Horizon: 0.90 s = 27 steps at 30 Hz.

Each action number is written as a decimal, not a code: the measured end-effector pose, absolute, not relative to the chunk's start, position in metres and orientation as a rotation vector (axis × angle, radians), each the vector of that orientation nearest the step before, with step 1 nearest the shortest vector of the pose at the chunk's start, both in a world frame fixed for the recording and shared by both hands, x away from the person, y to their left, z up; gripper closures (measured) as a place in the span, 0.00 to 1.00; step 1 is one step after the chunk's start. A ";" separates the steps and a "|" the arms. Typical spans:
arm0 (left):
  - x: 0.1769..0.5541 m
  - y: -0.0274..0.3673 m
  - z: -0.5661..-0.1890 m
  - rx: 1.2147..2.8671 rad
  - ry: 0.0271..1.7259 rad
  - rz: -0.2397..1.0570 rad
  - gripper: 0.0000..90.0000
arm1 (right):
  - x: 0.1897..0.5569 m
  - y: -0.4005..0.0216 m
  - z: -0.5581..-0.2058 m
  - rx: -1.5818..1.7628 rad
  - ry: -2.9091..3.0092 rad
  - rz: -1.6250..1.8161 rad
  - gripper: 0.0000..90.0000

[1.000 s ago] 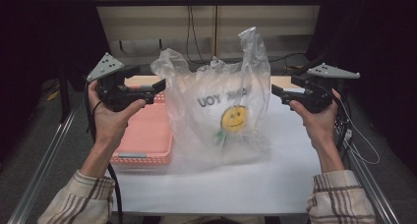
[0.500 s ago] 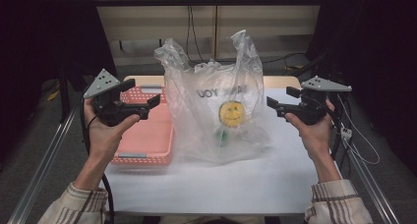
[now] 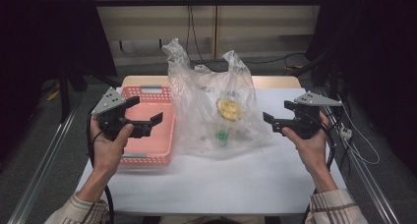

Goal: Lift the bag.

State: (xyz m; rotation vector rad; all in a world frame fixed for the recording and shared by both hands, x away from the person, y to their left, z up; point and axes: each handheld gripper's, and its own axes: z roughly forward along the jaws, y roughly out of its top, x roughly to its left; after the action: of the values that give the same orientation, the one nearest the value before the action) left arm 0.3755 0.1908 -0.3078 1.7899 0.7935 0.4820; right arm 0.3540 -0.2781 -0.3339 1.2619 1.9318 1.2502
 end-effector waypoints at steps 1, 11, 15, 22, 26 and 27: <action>0.375 0.191 -0.309 1.795 0.798 0.479 0.05 | 0.352 -0.278 -0.335 1.259 1.934 1.247 0.15; 0.358 0.196 -0.326 1.856 0.807 0.455 0.08 | 0.333 -0.277 -0.350 1.269 1.960 1.231 0.15; 0.350 0.197 -0.331 1.865 0.810 0.459 0.08 | 0.328 -0.276 -0.354 1.278 1.975 1.199 0.15; 0.341 0.199 -0.343 1.888 0.808 0.466 0.08 | 0.313 -0.278 -0.366 1.292 1.990 1.180 0.15; 0.335 0.199 -0.346 1.892 0.810 0.474 0.08 | 0.305 -0.278 -0.372 1.297 2.001 1.174 0.15; 0.334 0.199 -0.347 1.895 0.810 0.471 0.08 | 0.303 -0.278 -0.373 1.299 2.002 1.176 0.14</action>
State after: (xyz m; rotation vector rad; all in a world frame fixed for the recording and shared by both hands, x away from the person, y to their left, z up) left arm 0.3336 0.1987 -0.3470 1.8948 0.8097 0.4710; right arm 0.3028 -0.2783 -0.3728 1.2989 2.0019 1.1764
